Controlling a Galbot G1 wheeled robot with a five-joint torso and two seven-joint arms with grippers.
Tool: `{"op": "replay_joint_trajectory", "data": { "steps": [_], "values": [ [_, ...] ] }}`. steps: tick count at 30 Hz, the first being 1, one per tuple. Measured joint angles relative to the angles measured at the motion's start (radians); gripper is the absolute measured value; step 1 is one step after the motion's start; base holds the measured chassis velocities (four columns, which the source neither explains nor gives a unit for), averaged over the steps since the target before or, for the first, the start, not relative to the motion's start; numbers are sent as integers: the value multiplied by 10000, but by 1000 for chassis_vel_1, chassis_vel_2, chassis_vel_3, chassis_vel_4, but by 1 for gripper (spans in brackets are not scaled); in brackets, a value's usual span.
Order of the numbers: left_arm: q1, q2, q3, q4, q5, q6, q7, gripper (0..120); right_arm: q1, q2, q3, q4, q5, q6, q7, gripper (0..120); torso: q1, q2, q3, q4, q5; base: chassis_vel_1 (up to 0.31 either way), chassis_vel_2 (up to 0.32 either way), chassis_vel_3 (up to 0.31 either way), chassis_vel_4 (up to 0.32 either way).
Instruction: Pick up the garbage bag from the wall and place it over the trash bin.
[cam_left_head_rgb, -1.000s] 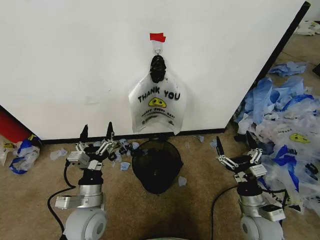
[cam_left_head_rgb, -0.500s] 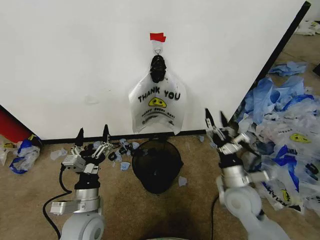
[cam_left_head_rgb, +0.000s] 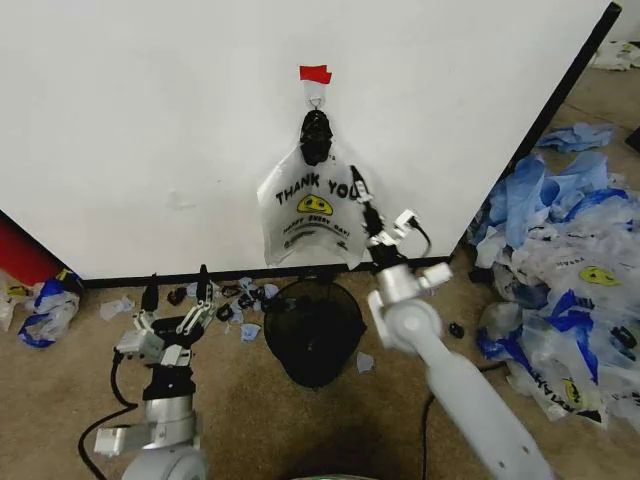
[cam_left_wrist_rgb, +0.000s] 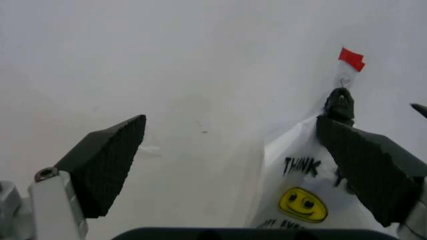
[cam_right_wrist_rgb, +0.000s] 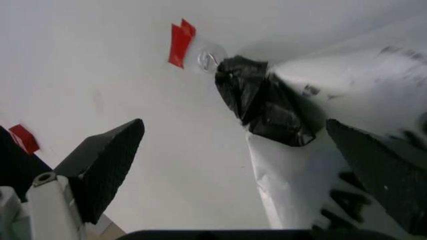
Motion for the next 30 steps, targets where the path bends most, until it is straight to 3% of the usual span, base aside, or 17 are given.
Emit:
{"op": "replay_joint_trajectory", "data": {
  "steps": [8, 30],
  "values": [
    [35, -24, -74, -43, 10, -6, -24, 100, 807, 1074, 41, -1313, -178, -24, -144, 100, 0, 0, -1, -3, 1, 0, 0, 0, 0],
    [209, 106, 195, -88, 43, -18, -22, 100, 1194, 1800, 488, -2541, -409, -236, -760, 100, 0, 0, -1, -3, 3, 0, 0, 0, 0]
  ]
}}
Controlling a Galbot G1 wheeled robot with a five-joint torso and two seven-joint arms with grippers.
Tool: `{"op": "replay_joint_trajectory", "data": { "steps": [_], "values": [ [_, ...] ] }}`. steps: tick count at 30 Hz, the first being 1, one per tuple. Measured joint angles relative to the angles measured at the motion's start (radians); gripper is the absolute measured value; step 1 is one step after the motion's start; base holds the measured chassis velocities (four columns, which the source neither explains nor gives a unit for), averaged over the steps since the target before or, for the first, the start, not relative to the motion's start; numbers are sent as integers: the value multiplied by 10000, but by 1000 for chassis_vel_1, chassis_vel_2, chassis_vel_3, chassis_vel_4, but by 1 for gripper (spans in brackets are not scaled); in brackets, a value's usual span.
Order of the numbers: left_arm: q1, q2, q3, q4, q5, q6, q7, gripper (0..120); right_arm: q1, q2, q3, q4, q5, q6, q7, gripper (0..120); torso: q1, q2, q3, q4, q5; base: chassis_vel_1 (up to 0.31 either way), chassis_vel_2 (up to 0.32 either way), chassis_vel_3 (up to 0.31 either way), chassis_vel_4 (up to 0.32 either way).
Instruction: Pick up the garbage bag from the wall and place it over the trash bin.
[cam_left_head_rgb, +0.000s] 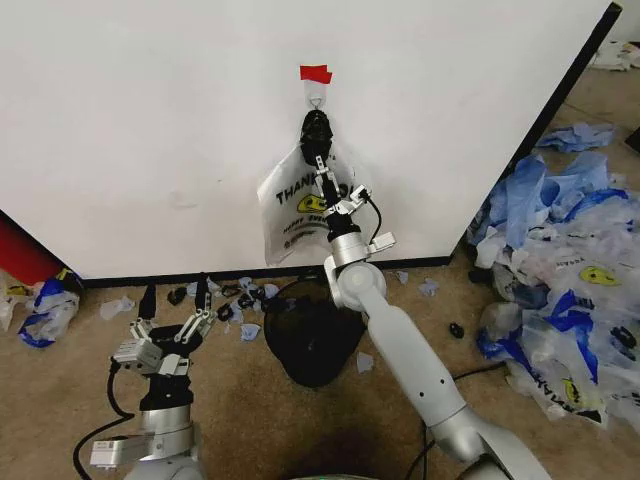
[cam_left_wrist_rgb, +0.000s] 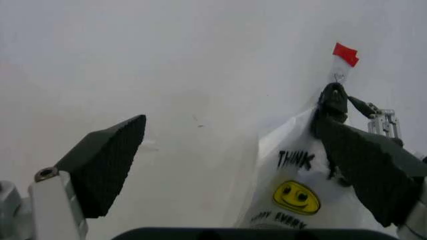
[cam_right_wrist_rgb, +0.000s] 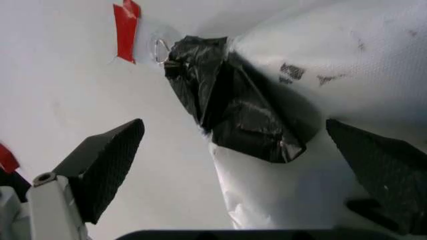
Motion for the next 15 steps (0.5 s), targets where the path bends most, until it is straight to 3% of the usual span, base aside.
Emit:
{"op": "replay_joint_trajectory", "data": {
  "steps": [15],
  "values": [
    [201, -44, 104, 17, 160, 0, 29, 100, 248, 300, 107, -457, 97, -285, -433, 100, 0, 0, 0, 1, 0, 0, 0, 0, 0]
  ]
}}
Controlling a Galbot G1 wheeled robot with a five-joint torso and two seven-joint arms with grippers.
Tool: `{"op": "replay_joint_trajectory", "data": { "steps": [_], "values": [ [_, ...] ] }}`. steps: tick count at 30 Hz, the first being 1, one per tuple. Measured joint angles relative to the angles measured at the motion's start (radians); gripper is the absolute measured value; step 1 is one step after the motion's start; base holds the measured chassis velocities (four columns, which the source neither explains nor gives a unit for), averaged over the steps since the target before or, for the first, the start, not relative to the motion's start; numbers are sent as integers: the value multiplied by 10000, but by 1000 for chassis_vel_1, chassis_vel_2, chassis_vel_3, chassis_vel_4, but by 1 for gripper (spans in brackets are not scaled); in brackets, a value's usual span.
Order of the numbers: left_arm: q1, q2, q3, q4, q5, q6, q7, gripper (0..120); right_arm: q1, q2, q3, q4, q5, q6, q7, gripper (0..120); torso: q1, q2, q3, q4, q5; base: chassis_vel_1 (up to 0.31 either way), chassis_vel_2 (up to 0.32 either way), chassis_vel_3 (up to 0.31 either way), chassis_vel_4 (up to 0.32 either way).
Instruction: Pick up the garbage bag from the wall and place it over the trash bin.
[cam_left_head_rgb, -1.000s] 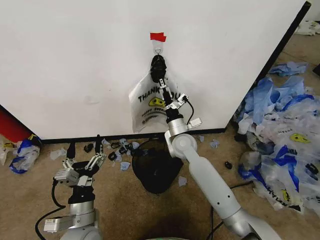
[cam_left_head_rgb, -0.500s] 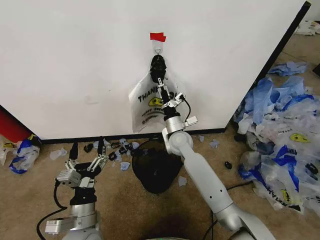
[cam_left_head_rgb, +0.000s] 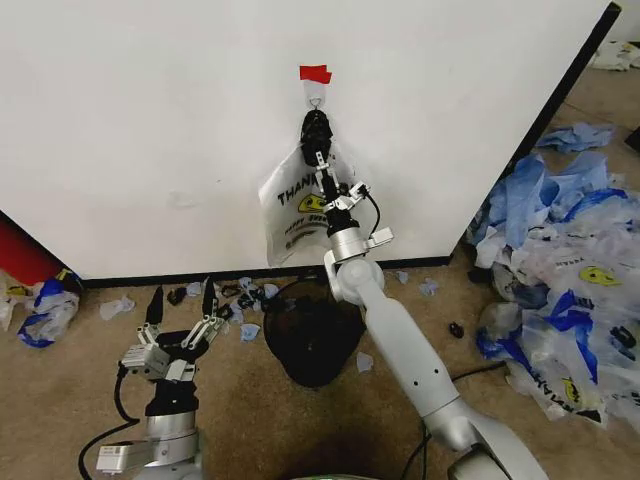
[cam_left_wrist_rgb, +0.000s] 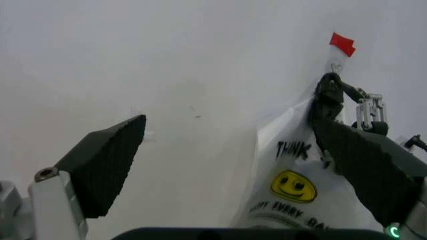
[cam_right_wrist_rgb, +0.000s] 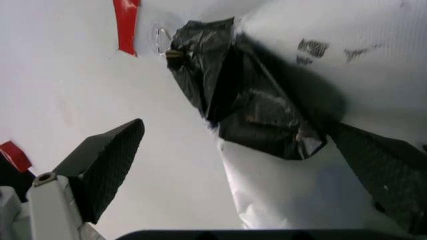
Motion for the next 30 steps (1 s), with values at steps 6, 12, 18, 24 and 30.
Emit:
{"op": "replay_joint_trajectory", "data": {
  "steps": [6, 12, 18, 24, 30],
  "values": [
    [140, -77, 17, -139, 58, -3, 7, 100, -36, 59, -56, 47, -105, 1, -16, 93, 0, 0, 0, 0, 0, 0, 0, 0, 0],
    [238, -79, 64, -158, 151, -47, 22, 100, -19, 44, 48, 53, -203, 37, -35, 78, 0, 0, 0, 0, 1, 0, 0, 0, 0],
    [250, 11, 128, -123, 161, -61, 38, 100, -39, 26, 206, 11, -438, 168, -36, 53, 0, 0, 0, -1, 1, 0, 0, 0, 0],
    [215, 71, 164, -93, 153, -52, 43, 100, -31, 40, 222, -64, -445, 178, -66, 32, 0, 0, 0, -1, 1, 0, 0, 0, 0],
    [192, 105, 191, -93, 131, -32, 44, 100, -28, 64, 206, -66, -434, 163, -99, 11, 0, 0, 0, -1, 0, 0, 0, 0, 0]
  ]
}}
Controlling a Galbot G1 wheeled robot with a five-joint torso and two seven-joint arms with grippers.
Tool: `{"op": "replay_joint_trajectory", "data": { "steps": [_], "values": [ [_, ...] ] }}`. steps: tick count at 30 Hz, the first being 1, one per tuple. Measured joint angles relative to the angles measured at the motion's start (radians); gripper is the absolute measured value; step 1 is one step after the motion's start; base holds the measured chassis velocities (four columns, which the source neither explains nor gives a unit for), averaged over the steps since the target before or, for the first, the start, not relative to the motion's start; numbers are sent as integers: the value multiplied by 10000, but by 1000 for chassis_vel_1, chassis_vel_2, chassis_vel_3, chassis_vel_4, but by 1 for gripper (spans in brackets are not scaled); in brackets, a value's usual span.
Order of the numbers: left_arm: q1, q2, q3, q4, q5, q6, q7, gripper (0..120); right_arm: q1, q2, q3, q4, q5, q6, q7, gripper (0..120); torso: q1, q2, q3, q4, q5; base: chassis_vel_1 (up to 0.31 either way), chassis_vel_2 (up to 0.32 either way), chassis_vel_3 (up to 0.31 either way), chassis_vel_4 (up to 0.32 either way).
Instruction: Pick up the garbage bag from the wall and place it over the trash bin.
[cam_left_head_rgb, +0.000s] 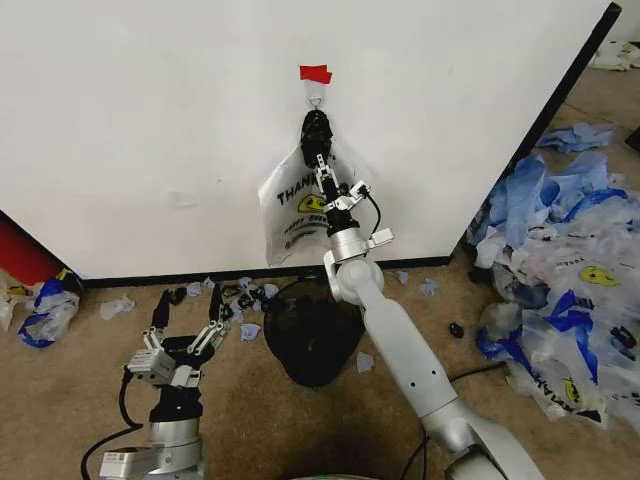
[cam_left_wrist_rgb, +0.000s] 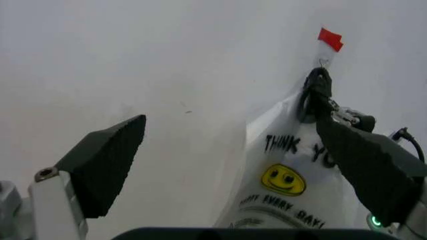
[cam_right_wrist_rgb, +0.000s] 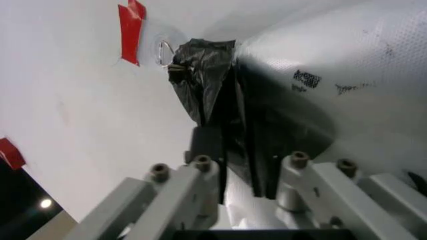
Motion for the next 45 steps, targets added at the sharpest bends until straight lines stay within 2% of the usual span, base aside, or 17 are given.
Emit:
{"op": "replay_joint_trajectory", "data": {
  "steps": [4, 12, 19, 26, 27, 33, 35, 45],
  "values": [
    [22, 18, 11, 0, 0, -7, 0, 100, 3, 14, -14, -8, 23, -8, 10, 0, 0, 0, 0, 0, 0, 0, 0, 0, 0],
    [-5, 62, 29, 29, -13, -22, -1, 100, -363, -320, -171, 657, 49, 23, 171, 0, 0, 0, 0, 1, 1, 0, 0, 0, 0],
    [-91, 94, 119, 132, -9, -41, -2, 100, -1186, -1327, -522, 2021, 166, 75, 296, 0, 0, 0, -1, 3, 1, 0, 0, 0, 0],
    [-209, 199, 154, 162, -15, -41, -23, 100, -2868, -3334, -781, 4276, 186, 188, 534, 0, 0, 0, -1, -1, 2, 0, 0, 0, 0],
    [-209, 199, 154, 162, -15, -41, -23, 100, -2868, -3334, -781, 4276, 186, 188, 534, 0, 0, 0, -1, -1, 2, 0, 0, 0, 0],
    [-215, 212, 171, 129, 10, -55, -24, 100, -4046, -4488, -800, 5815, 145, 363, 871, 0, -1, 1, -1, 1, 2, 0, 0, 0, 0],
    [-212, 213, 173, 126, 20, -62, -24, 100, -4153, -4593, -801, 5953, 141, 379, 917, 0, -1, 1, -1, 1, 2, 0, 0, 0, 0],
    [-193, 315, 125, 88, 36, -174, -35, 100, -5814, -6090, -543, 7407, -261, 627, 1319, 0, -1, 1, -1, 1, 2, 0, 0, 0, 0]
  ]
}}
